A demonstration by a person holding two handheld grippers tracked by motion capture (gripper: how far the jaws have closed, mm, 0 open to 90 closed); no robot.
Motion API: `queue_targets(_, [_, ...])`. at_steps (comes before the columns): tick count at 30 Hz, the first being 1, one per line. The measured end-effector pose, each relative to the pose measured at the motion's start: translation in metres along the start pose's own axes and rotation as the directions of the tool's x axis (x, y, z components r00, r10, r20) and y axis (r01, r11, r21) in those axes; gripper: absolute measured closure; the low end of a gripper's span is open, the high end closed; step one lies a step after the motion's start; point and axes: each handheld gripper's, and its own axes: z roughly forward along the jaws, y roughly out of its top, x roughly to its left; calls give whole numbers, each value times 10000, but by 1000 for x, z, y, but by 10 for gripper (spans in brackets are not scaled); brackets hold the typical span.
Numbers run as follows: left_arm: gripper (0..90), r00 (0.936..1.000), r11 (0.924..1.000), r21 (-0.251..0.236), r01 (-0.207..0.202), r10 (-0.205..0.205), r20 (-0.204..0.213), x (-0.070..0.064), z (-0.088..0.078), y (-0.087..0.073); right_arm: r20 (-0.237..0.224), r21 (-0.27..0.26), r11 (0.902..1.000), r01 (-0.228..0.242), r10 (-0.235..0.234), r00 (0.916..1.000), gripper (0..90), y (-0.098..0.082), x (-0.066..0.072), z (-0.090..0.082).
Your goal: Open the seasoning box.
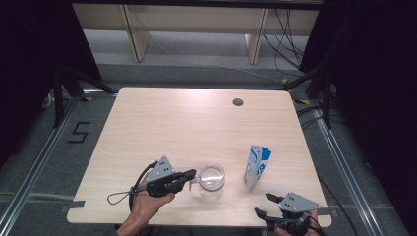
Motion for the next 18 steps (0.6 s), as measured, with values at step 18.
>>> queue_targets(18, [885, 10000, 9998, -176, -89, 88, -41, 1, 0, -3, -424, -419, 9988, -257, 239, 9988, 466, 6, 7, 7])
